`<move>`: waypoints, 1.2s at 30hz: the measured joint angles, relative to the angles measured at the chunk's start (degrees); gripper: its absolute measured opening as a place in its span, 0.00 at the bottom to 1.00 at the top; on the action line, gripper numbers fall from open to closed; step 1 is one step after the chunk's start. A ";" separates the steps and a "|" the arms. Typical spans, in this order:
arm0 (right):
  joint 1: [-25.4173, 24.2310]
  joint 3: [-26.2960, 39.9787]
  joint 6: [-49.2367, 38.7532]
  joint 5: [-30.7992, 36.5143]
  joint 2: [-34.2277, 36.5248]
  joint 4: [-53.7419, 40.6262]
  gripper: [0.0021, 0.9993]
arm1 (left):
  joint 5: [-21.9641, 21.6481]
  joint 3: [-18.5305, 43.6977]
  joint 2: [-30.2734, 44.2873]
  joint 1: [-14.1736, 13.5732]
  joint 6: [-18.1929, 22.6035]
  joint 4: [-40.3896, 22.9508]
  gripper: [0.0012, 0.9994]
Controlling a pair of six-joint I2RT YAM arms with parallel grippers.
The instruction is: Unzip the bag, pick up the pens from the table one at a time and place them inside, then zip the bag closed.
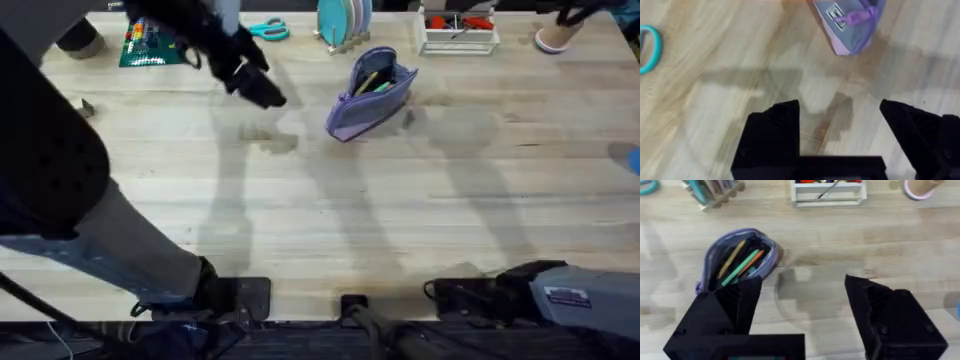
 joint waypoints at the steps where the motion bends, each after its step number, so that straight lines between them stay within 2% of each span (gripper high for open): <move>1: 0.20 0.00 -0.05 -0.33 0.00 0.00 1.00 | 1.10 -1.26 -0.17 1.09 1.79 -0.04 1.00; 7: 1.44 0.00 -0.15 -1.37 0.00 0.03 1.00 | 5.07 -6.86 -0.22 6.32 14.66 -0.63 1.00; 10: 2.11 0.00 -0.15 -1.42 0.00 0.36 1.00 | 5.83 -7.93 -0.22 6.59 20.55 -0.40 1.00; 13: 2.83 0.00 -0.15 -2.26 0.00 0.97 1.00 | 6.42 -8.05 -0.22 5.83 24.44 0.38 1.00; 17: 4.60 0.00 -0.15 -3.33 0.00 1.06 1.00 | 7.32 -8.06 -0.22 4.89 26.82 2.36 1.00; 26: 9.54 0.00 -0.15 -4.17 0.00 1.07 1.00 | 13.68 -8.07 -0.22 4.69 29.06 2.58 1.00; 36: 12.22 0.00 -2.24 -4.20 0.00 1.05 1.00 | 14.98 -8.07 -0.22 4.69 29.26 2.57 1.00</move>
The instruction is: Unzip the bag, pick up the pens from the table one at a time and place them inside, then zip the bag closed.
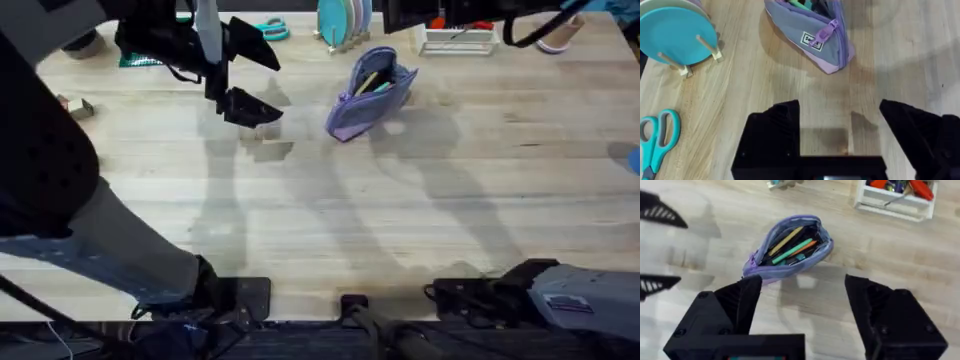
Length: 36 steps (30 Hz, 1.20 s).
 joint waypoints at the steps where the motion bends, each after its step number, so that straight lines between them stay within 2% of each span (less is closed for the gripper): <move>1: 0.37 0.00 -1.24 -0.32 0.00 0.02 1.00 | 0.04 0.00 0.00 0.00 0.01 0.01 1.00; 12: 4.88 0.00 -22.95 -5.14 0.34 0.87 1.00 | 0.17 0.00 0.00 0.00 0.01 0.01 1.00; 18: 6.44 0.11 -32.98 -5.54 4.15 1.39 1.00 | 0.17 0.00 0.00 0.00 0.01 0.01 1.00; 23: 7.79 0.11 -36.26 -5.73 7.12 3.01 1.00 | 0.20 0.01 0.00 0.00 0.01 0.01 1.00; 31: 8.30 0.11 -37.93 -5.78 7.41 3.95 1.00 | 0.20 0.00 0.00 0.00 0.01 0.01 1.00; 36: 8.30 0.11 -37.99 -9.05 8.53 4.41 1.00 | 0.20 0.00 0.00 0.00 0.01 0.05 1.00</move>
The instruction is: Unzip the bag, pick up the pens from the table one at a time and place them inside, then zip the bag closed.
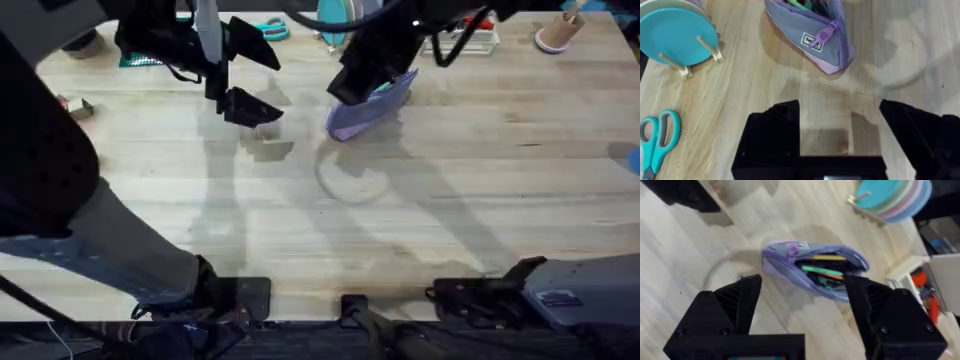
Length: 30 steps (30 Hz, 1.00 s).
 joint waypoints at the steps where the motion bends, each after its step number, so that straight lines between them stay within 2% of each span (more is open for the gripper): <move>1: 0.00 0.00 -0.02 -0.54 0.54 0.24 1.00 | 0.00 0.00 0.00 0.00 0.00 0.00 0.99; 12: 0.00 0.00 -3.51 -2.27 8.31 0.83 1.00 | 0.07 -0.07 0.44 0.20 0.13 1.14 1.00; 22: 0.00 0.00 -7.83 -2.27 12.23 2.25 1.00 | 0.67 -1.27 4.83 2.32 0.20 3.09 1.00; 30: 0.00 0.00 -9.45 -2.25 16.85 3.42 1.00 | 1.73 -1.36 5.88 2.58 0.20 3.55 0.99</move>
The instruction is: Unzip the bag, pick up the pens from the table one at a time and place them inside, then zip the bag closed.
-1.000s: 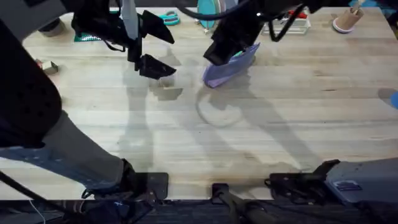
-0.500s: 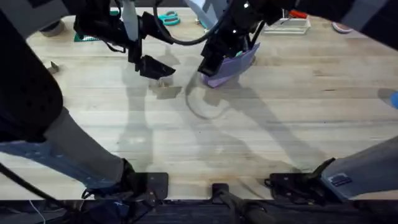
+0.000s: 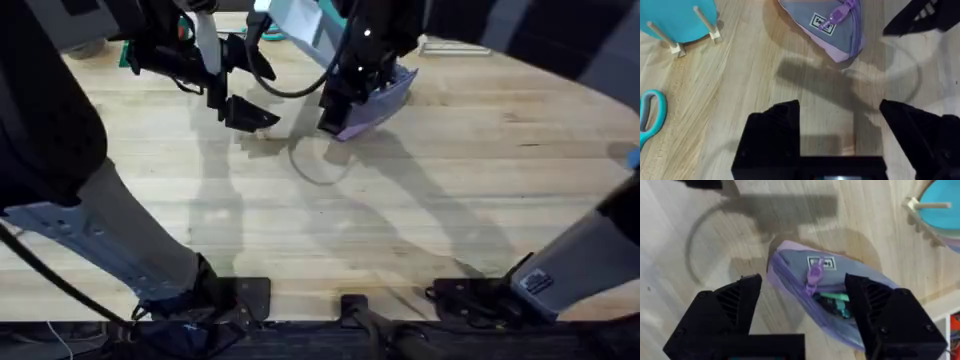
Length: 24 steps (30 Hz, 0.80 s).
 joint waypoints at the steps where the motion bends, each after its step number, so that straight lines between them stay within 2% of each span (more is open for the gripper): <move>1: 0.00 0.00 -0.13 -0.01 0.75 0.44 1.00 | 0.00 0.00 0.00 0.00 0.00 0.05 0.99; 10: 0.00 0.00 0.11 1.39 3.73 0.67 0.97 | 0.20 0.00 0.00 0.00 0.00 0.07 0.99; 14: -0.17 0.00 0.15 1.80 3.73 0.67 0.91 | 0.20 0.00 0.00 0.00 0.00 0.07 0.99; 20: -0.94 0.00 0.35 2.39 3.73 0.25 0.66 | 0.22 0.00 0.00 0.00 0.00 0.07 0.99; 24: -0.83 0.00 0.50 2.02 3.73 -0.21 0.43 | 0.22 0.00 0.00 0.00 0.00 0.07 0.99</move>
